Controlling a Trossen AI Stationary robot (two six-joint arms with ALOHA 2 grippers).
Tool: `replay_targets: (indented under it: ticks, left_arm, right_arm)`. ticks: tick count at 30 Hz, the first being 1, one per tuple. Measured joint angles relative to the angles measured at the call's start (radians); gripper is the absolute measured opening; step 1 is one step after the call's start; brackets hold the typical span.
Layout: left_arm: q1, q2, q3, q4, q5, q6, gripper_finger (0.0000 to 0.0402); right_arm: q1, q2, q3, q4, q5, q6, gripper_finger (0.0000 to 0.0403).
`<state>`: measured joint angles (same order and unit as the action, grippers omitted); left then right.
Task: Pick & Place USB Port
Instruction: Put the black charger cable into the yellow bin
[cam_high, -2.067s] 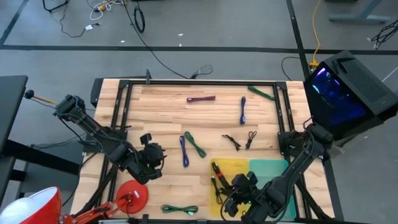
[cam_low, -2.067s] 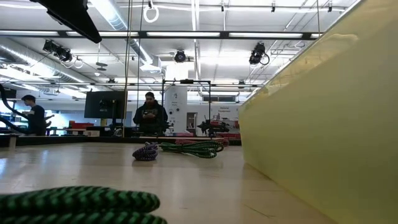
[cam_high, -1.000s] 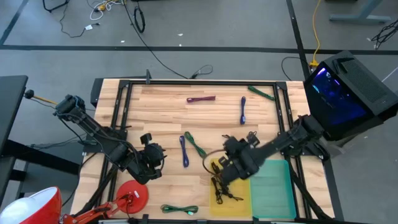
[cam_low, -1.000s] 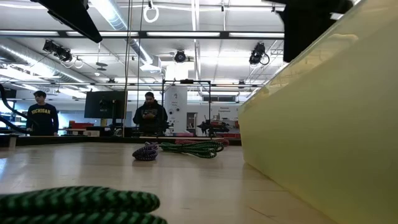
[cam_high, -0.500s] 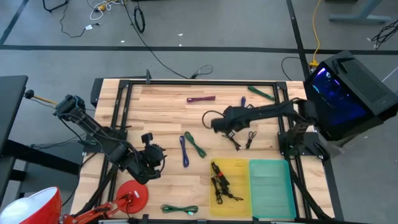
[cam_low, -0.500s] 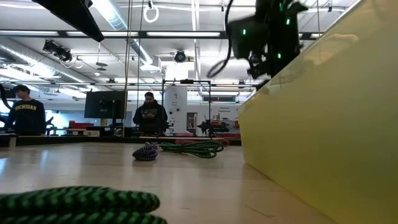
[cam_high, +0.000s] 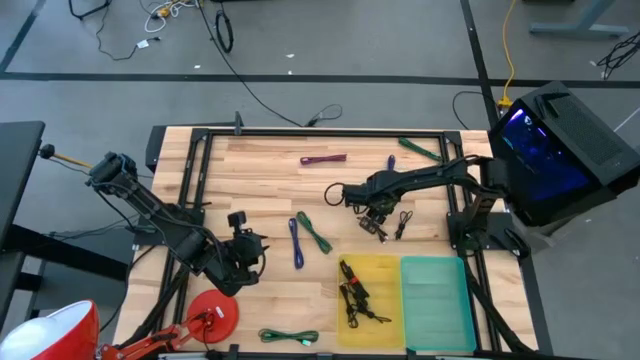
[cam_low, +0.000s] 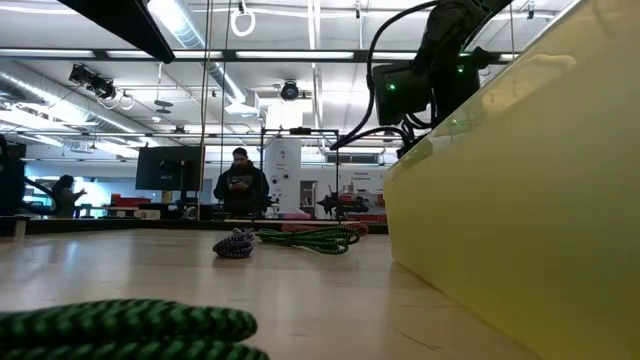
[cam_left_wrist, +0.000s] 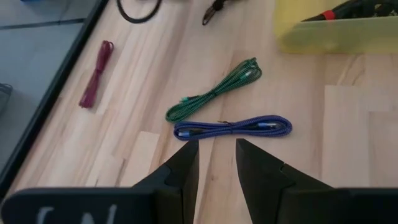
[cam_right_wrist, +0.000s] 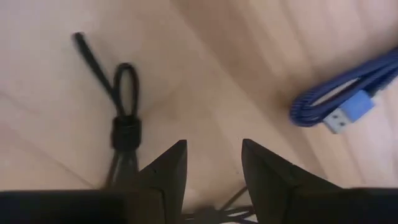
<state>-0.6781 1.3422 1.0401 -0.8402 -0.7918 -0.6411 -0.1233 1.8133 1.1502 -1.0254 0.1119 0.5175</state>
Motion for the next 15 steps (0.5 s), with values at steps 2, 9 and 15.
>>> replay_targets:
  ticks: [2,9,15]
  left_arm:
    - [0.001,0.000,0.000,-0.001,-0.016,0.002,0.0112]
    - [0.001,0.000,0.000,-0.003,-0.024,0.002,0.0112]
    - [0.001,0.000,0.000,-0.003,-0.024,0.001,0.0112]
  right_arm:
    - [0.001,0.000,-0.002,0.013,-0.044,-0.001,0.0153]
    - [0.010,0.000,-0.003,0.096,-0.162,-0.028,0.0153]
    - [0.014,0.000,-0.003,0.118,-0.166,-0.033,0.0153]
